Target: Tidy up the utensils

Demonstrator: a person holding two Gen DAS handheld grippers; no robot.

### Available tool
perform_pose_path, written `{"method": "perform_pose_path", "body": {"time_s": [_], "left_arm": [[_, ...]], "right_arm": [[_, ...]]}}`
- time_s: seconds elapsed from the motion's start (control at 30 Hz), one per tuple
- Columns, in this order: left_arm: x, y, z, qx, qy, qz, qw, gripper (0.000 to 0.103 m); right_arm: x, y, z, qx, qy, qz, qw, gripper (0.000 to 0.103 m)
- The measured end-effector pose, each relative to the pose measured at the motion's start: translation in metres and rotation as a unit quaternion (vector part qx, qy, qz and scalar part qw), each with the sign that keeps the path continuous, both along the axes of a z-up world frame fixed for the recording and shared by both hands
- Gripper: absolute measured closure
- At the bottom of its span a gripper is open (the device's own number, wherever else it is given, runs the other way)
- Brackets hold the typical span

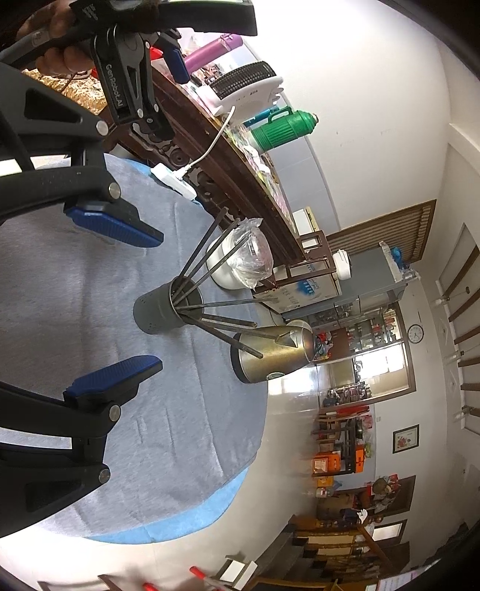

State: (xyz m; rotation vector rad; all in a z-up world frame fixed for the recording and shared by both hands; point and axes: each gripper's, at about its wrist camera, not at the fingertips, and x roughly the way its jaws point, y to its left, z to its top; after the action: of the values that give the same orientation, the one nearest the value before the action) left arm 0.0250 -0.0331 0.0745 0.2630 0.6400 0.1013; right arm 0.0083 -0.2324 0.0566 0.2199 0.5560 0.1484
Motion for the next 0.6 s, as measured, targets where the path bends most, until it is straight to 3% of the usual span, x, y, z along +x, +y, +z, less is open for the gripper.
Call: {"method": "perform_pose_path", "body": {"time_s": [0.6], "left_arm": [[-0.005,0.025,0.006,-0.034,-0.011,-0.002,0.9994,0.001]], "right_arm": [[-0.007,0.026,0.015,-0.035,-0.008,-0.002,0.999,0.038]]}}
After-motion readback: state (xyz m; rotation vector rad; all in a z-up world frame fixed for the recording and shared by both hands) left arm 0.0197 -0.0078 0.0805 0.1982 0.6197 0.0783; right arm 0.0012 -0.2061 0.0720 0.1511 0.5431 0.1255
